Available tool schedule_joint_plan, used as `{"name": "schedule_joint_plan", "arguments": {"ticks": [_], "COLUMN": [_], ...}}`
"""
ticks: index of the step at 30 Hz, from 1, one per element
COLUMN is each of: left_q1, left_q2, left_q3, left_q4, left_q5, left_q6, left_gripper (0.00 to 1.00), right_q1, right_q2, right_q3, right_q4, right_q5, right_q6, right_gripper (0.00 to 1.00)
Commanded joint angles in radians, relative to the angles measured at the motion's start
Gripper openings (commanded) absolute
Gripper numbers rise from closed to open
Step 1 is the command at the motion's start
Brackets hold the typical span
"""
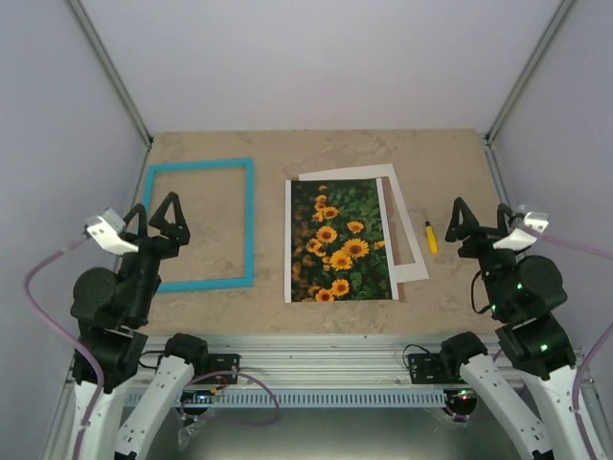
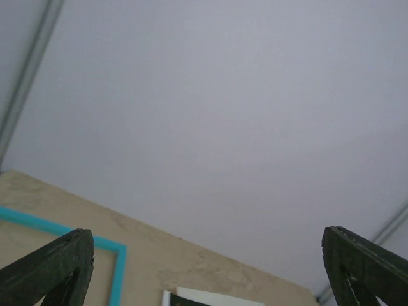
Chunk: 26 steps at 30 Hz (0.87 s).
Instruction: Take the photo out of the frame
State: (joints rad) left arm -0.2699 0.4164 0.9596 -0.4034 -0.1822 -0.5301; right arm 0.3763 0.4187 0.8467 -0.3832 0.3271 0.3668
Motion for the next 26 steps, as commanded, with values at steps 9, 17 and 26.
{"name": "schedule_joint_plan", "arguments": {"ticks": [9, 17, 26], "left_q1": [0.006, 0.01, 0.017], "left_q2": [-0.02, -0.022, -0.021], "left_q3": [-0.182, -0.184, -0.189], "left_q4": [-0.048, -0.053, -0.054], "left_q5": [-0.089, -0.137, -0.151], "left_q6": [0.096, 0.092, 0.091], "left_gripper": [0.99, 0.99, 0.99], "right_q1": [-0.004, -0.004, -0.003], "right_q2": [-0.081, -0.038, -0.039], "right_q3": [-0.223, -0.224, -0.231], "right_q4": [0.117, 0.124, 0.127], "right_q5": [0.038, 0.014, 0.01], "right_q6": [-0.025, -0.038, -0.039], "right_gripper": [0.98, 0.97, 0.98]}}
